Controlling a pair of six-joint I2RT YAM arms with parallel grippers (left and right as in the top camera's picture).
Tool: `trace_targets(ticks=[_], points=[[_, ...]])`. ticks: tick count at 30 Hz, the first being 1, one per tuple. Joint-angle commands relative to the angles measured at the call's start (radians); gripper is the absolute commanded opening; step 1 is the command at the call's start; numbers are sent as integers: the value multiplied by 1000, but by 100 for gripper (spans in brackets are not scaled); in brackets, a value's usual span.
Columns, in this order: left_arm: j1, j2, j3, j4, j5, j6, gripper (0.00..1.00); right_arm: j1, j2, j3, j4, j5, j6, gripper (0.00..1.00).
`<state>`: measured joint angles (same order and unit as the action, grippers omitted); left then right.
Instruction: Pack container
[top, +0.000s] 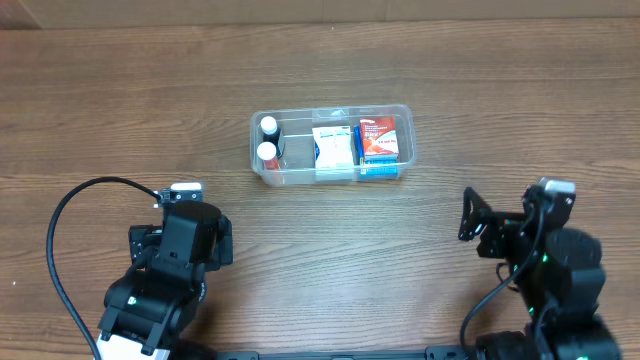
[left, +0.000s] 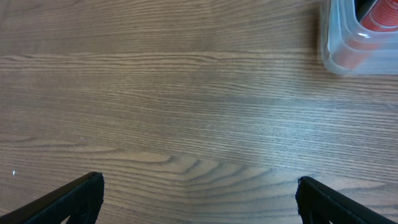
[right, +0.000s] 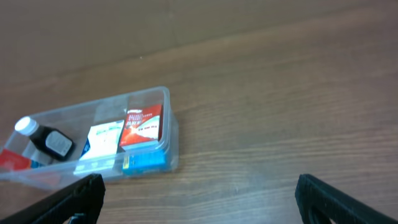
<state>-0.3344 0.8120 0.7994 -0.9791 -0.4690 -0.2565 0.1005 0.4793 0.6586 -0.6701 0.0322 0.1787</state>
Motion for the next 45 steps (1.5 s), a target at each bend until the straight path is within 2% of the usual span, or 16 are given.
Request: trace_targets(ticks=[1,9,17,22,31,45], points=[[-5,6,-6,-1,-25,-21,100,5,-156,-154,122,-13,-60,100],[-5,11,-6,-1,-25,-21,100,5,-481,-399,325,-12,-80,100],[-5,11,-6,-1,-25,-21,100,5,-476,-513,488,-35,-232,100],[-5,11,-6,-1,-25,-21,100,5,-476,-649,712,-53,-266,100],[-5,11,-6,-1,-25,-21,100,5,-476,-651,589,-53,-269,100],[-5,11,-6,-1,-25,-21,100,5,-473,-650,586,-53,-269,100]])
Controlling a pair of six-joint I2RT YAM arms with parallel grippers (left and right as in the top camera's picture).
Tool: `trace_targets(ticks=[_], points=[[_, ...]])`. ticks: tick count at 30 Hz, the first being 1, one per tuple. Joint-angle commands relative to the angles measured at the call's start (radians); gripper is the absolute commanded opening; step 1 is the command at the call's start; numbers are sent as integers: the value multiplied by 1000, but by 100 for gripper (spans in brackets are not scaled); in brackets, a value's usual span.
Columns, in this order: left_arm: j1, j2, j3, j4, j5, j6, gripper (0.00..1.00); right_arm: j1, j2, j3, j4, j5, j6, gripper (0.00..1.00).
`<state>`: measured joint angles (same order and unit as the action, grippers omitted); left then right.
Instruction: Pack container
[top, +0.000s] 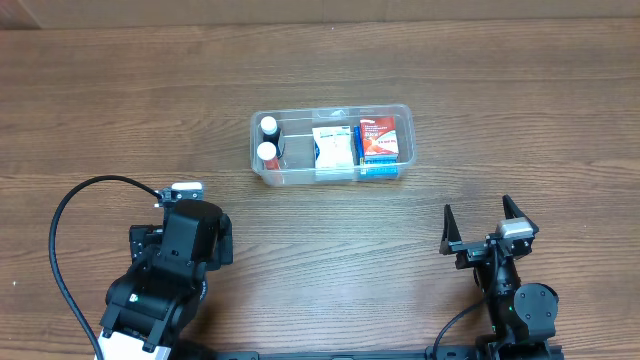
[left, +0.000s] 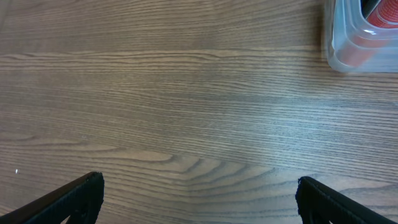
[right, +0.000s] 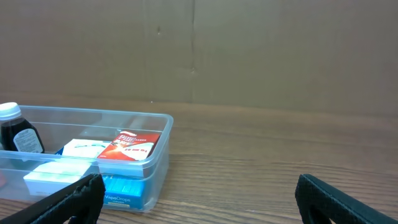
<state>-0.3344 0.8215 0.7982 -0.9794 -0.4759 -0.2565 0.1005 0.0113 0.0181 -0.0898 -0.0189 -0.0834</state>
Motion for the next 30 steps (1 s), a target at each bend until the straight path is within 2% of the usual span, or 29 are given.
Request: trace_targets(ticks=[1,21,26,30], points=[[-5,2,-5,0,-18,-21,100,5,-5,-10,6,-2,-7,100],[-5,-41,-7,-18,-19,-21,100,5,-5,-10,6,-2,-7,100],[36,-164,-54,-6,111,-20,100,5,-5,-10,6,-2,-7,100],[130,-285,-169,83,248,28,100,5,-5,-10,6,-2,-7,100]])
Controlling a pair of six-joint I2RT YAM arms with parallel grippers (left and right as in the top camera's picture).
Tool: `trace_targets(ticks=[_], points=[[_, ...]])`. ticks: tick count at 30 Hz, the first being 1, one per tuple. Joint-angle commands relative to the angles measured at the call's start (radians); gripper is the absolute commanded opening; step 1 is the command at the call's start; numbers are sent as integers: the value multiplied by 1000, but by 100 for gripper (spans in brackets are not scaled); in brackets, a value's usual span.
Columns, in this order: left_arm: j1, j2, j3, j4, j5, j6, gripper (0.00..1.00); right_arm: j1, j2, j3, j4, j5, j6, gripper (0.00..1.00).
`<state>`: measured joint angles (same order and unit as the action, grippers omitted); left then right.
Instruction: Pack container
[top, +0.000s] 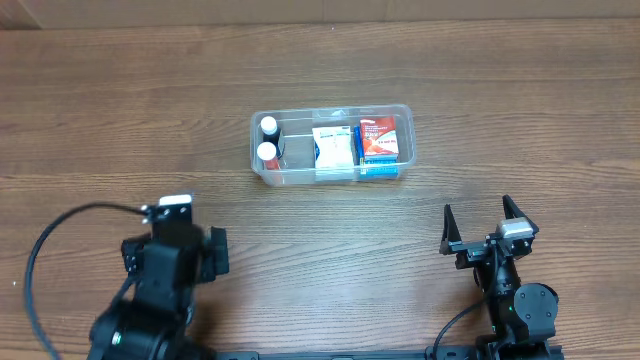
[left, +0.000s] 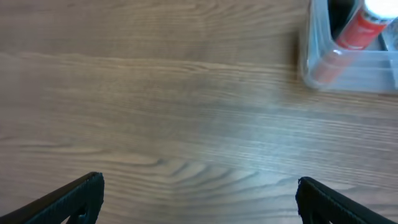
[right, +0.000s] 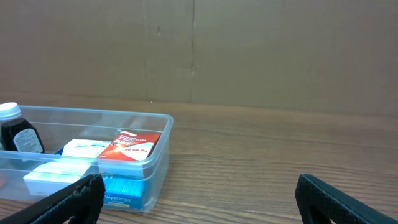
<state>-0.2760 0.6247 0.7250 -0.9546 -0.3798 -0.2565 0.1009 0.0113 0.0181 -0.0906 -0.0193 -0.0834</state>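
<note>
A clear plastic container (top: 404, 118) sits at the middle of the wooden table. Inside it are two white-capped bottles (top: 267, 152) at the left end, a white box (top: 333, 146) in the middle, and a red box (top: 378, 138) over a blue box (top: 378, 170) at the right end. The left gripper (left: 199, 196) is open and empty over bare wood, with the container's left end (left: 320, 68) at upper right. The right gripper (right: 199, 196) is open and empty, low near the table, with the container (right: 163, 124) to its left.
The wooden table (top: 120, 110) runs across the whole overhead view. A brown cardboard wall (right: 249, 50) stands behind the table in the right wrist view. The left arm's black cable (top: 40, 250) loops at the front left. Both arm bases stand at the front edge.
The left arm has drawn back toward the front edge, and its view now shows more of the container's left end with a red bottle. The right arm has not moved.
At first both grippers were open and empty, the right one raised and looking down on the packed container. Then the right arm stood low at the front right. Now the left arm has pulled back as well. The container's contents stayed unchanged.
</note>
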Motion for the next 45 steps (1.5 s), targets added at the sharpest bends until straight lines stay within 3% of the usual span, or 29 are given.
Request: trace_targets(ticks=[1,6,21,27,45], points=[[91,-111,-122,89,182,53,100,5,-5,-10,7,-1,-7,100],[190,-265,-306,349,333,218,100,5,-5,-10,7,-2,-7,100],[257,-493,-724,1047,401,367,100,5,-5,-10,7,-2,-7,100],[265,-587,-721,868,409,370,100,5,-5,-10,7,-2,-7,100],[265,-620,-720,879,406,357,100,5,-5,-10,7,-2,-7,100]])
